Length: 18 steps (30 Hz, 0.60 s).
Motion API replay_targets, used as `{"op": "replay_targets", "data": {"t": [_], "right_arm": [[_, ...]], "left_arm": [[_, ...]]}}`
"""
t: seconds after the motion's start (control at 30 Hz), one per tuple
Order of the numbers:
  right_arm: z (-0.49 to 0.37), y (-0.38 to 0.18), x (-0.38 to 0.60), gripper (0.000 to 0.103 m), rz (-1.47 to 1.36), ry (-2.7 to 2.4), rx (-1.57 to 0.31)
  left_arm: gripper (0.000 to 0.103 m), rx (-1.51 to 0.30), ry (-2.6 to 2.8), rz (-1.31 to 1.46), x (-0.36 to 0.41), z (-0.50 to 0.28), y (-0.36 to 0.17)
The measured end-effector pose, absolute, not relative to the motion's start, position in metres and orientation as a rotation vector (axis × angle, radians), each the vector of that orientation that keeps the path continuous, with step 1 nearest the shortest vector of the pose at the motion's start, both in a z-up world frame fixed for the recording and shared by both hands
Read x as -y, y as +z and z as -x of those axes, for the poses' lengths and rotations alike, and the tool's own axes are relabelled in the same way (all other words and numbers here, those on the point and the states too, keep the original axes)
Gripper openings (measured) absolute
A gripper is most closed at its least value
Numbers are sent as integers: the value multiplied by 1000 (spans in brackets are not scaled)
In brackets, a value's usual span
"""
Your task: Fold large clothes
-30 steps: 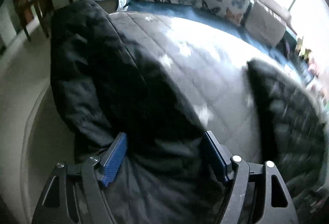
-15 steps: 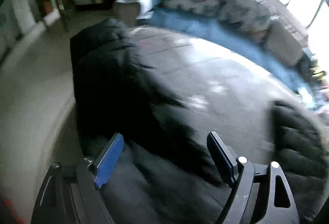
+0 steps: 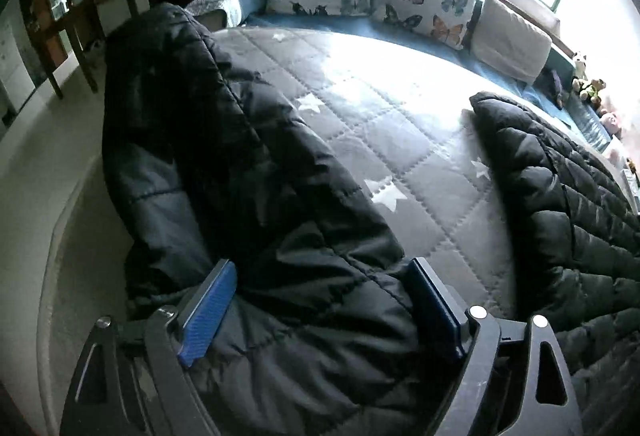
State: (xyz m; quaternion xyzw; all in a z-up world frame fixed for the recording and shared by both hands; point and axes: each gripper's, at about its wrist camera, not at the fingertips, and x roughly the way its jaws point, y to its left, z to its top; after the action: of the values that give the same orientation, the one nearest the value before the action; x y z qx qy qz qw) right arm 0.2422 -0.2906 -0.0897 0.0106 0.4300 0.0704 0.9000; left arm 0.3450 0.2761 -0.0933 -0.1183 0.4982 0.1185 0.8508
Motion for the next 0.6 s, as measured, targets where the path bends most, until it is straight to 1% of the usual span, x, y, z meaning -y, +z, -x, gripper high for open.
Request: {"op": "replay_targets", "data": {"t": [0.1,0.2,0.3,0.53,0.6], "right_arm": [[-234,-86,339,61,-110,44,-861],[-240,-85,370,61,-151,-14,-837],[-257,-86,388,61,-165,-32,-827],[-331,-128,439,61,-155,-66,-918],[-346,-133,472,61,-232,-114,-917]], "left_arm": [[102,-1029,271,204,-273,-352,-101],[102,-1023,298,193,-270,-353,-101],[100,-1018,330,223,-271,-347,-90],[100,-1022,369,245,-273,-313,-54],[100,-1016,368,235,-272,-301,-45]]}}
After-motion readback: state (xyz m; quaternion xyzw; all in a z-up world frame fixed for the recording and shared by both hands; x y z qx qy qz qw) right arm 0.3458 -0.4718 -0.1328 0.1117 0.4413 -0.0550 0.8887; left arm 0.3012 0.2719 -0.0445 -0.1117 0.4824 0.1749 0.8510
